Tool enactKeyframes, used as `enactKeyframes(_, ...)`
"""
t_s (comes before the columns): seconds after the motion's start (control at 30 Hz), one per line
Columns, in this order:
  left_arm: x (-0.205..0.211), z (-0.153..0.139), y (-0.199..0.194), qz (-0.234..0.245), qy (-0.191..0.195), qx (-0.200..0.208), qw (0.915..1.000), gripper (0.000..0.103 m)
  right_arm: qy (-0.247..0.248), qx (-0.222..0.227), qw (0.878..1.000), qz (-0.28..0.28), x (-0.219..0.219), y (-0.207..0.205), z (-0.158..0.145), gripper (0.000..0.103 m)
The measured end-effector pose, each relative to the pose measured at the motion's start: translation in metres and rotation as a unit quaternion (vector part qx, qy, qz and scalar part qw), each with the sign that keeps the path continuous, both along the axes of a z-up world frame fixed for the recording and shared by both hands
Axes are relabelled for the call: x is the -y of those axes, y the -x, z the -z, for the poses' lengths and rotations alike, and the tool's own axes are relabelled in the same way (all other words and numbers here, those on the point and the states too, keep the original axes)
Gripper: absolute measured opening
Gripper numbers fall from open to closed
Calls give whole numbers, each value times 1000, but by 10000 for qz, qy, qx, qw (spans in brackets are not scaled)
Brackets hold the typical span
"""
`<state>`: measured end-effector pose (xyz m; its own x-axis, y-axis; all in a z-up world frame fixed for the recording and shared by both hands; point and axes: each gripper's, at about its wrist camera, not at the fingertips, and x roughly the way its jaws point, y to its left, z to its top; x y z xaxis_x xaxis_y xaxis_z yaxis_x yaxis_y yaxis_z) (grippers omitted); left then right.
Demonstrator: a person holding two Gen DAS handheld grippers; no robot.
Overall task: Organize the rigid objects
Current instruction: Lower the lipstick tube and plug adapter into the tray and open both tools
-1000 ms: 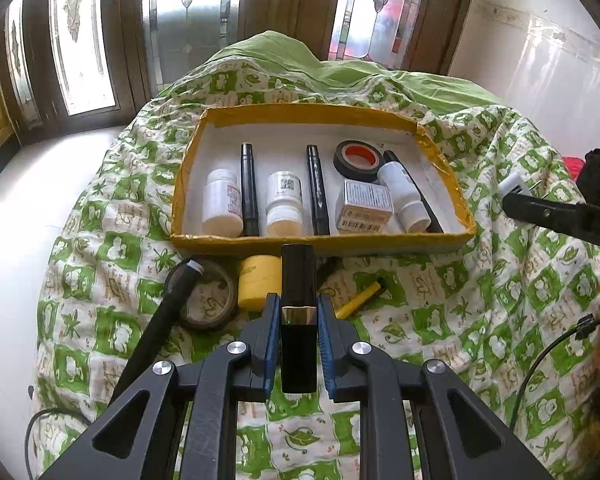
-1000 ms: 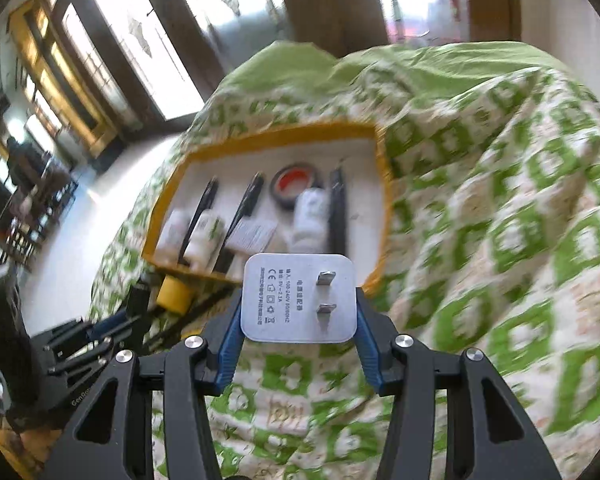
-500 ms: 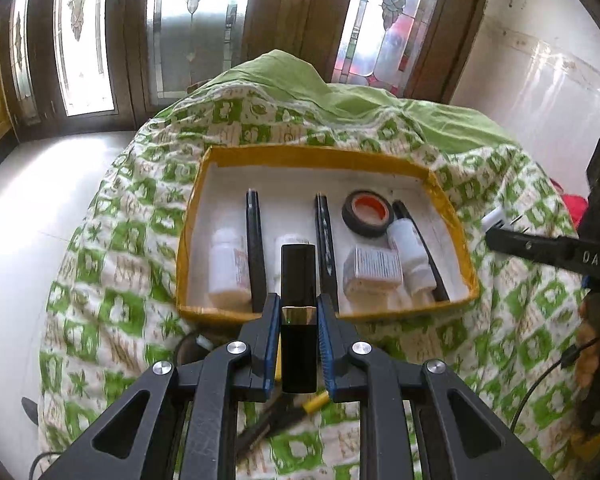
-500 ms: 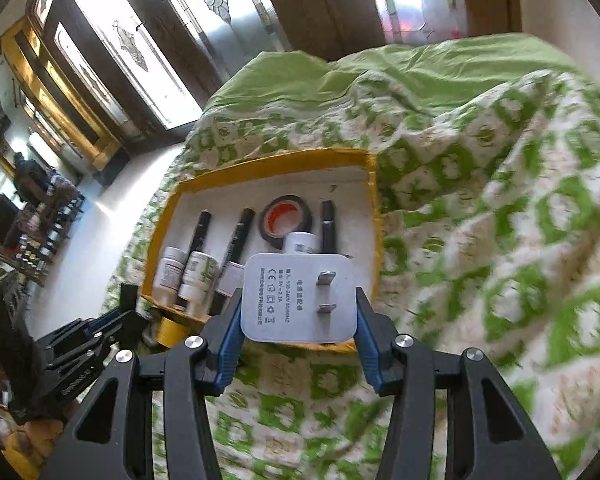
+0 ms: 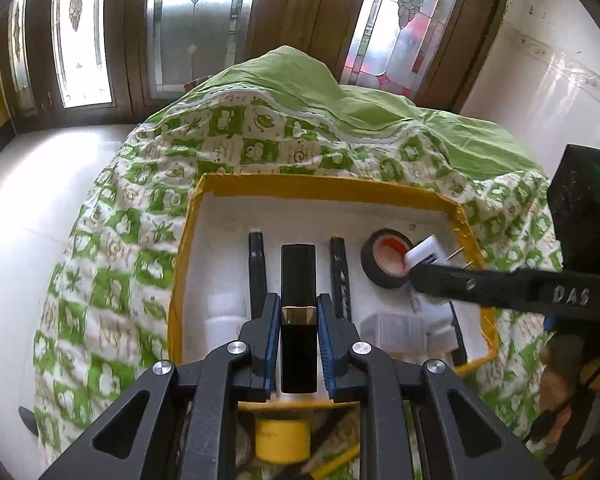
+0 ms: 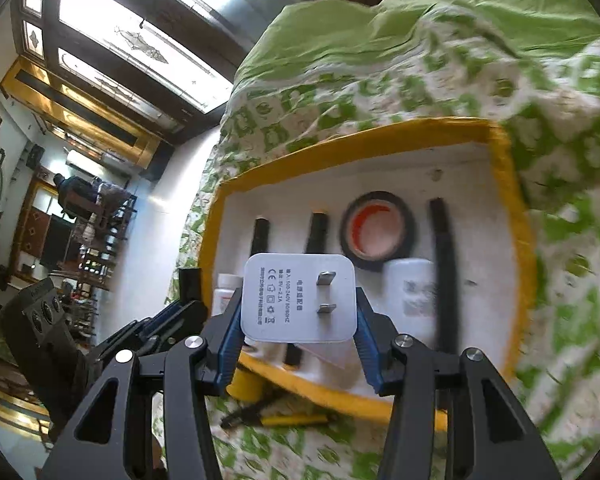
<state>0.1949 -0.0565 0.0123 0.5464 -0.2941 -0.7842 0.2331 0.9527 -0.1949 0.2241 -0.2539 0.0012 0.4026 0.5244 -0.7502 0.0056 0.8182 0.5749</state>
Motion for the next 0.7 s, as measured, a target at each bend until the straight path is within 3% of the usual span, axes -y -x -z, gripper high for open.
enactKeyframes(0.4,15,26,-52,24,104,-260,9996,18,19,-492,9986,180,-4,-28,40,49)
enactKeyframes(0.53,24,37,-63,56,4,-323,9995,18,858,-215,9959,174,-11,-32,32,49)
enactKeyframes(0.7,26,48,-75,28,-11,-430,9991,18,1305,-133,9913,84,-15,-36,36,49)
